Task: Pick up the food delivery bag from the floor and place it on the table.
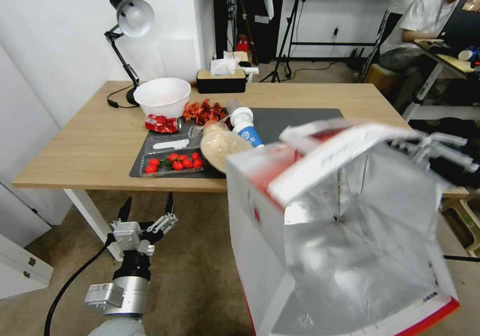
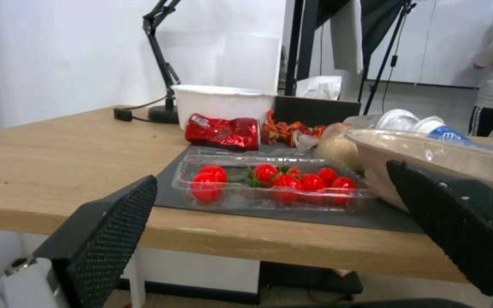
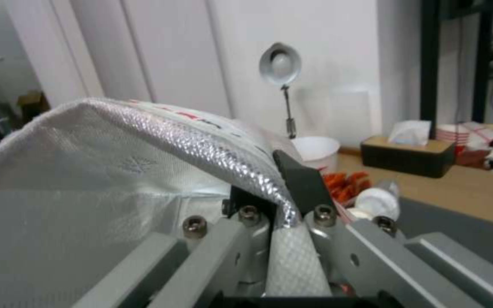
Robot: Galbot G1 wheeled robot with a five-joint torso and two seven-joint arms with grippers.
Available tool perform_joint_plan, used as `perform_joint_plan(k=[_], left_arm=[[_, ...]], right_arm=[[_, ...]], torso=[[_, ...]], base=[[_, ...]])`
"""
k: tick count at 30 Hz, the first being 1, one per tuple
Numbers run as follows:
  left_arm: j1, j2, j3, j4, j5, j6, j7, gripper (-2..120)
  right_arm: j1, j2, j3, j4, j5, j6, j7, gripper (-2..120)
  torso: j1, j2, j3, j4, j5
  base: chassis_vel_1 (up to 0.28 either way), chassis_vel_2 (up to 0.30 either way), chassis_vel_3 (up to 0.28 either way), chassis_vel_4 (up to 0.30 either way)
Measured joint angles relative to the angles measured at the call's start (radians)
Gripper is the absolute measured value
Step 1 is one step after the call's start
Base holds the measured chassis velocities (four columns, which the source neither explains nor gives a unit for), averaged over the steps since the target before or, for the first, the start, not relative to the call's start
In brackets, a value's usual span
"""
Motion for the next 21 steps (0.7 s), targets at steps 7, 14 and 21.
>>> perform_joint_plan(k=[7, 14, 21], left_arm=[[-0.002, -0.002, -0.002, 0.007, 0.000, 0.000, -0.001, 100], [-0.003, -0.007, -0.004, 0.011, 0.000, 0.000, -0.005, 100], [-0.001, -0.010, -0.009, 0.013, 0.003, 0.000, -0.008, 100]], right_arm=[[0.083, -0.017, -0.057, -0.041, 0.079, 0.000, 0.097, 0], [0.175, -0.030, -0.134, -0.071, 0.165, -0.009, 0.198, 0], [0.241, -0.046, -0.183, -0.098, 0.221, -0.009, 0.277, 0]], torso=[[0.000, 0.000, 0.000, -0.0001, 0.0001], [0.000, 0.000, 0.000, -0.0002, -0.0001], [0.000, 0.000, 0.000, -0.0002, 0.0000]], base=[[0.000, 0.000, 0.000, 0.000], [0.000, 0.000, 0.000, 0.000], [0.000, 0.000, 0.000, 0.000]])
